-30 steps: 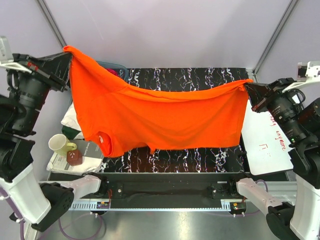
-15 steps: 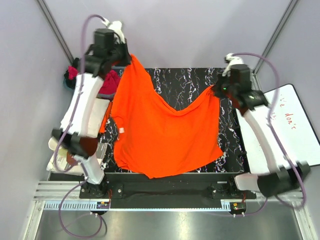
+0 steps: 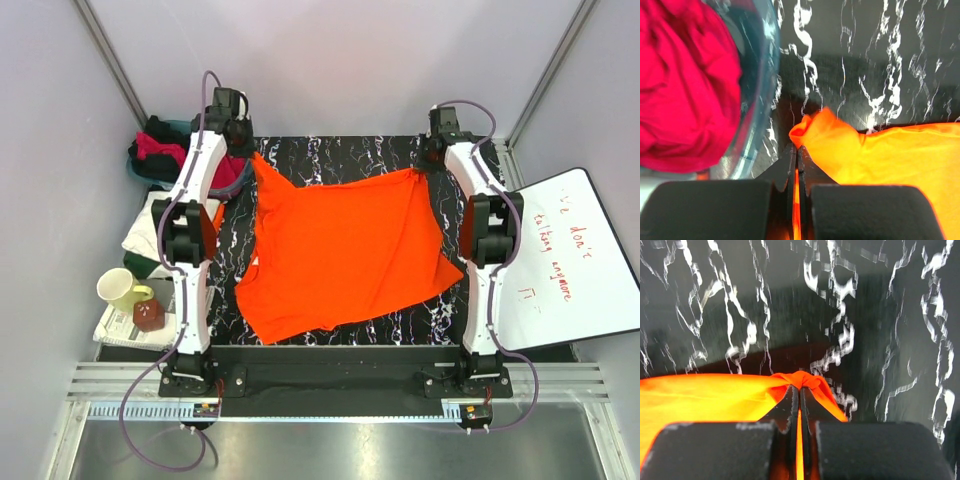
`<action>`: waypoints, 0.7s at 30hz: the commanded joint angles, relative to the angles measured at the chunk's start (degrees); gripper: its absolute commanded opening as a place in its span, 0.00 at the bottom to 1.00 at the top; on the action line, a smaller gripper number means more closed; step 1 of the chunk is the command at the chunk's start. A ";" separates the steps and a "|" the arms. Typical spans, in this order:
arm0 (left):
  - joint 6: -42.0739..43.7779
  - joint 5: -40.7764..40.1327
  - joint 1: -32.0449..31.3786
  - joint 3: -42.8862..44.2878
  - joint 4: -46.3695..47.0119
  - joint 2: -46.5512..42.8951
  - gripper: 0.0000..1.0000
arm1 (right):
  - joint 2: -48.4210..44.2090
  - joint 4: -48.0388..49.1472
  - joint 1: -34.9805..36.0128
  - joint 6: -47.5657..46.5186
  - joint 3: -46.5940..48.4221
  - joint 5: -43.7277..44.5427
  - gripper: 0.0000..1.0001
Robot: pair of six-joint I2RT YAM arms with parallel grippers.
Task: Fold and stack the t-shirts
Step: Fold the flattened tshirt in 1/3 of the way
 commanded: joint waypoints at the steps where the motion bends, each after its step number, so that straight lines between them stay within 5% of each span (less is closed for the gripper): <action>1: 0.53 0.32 0.56 3.96 3.43 -5.60 0.00 | 3.09 -5.82 -0.29 -1.29 13.48 -2.12 0.00; 5: 1.06 1.19 0.92 -3.30 3.43 -9.46 0.00 | 3.45 -9.95 -0.47 -2.08 16.05 -1.94 0.00; 21: 0.44 0.58 -3.91 -32.50 -0.17 -34.16 0.00 | -11.75 -16.37 -0.47 0.73 -4.42 -3.88 0.00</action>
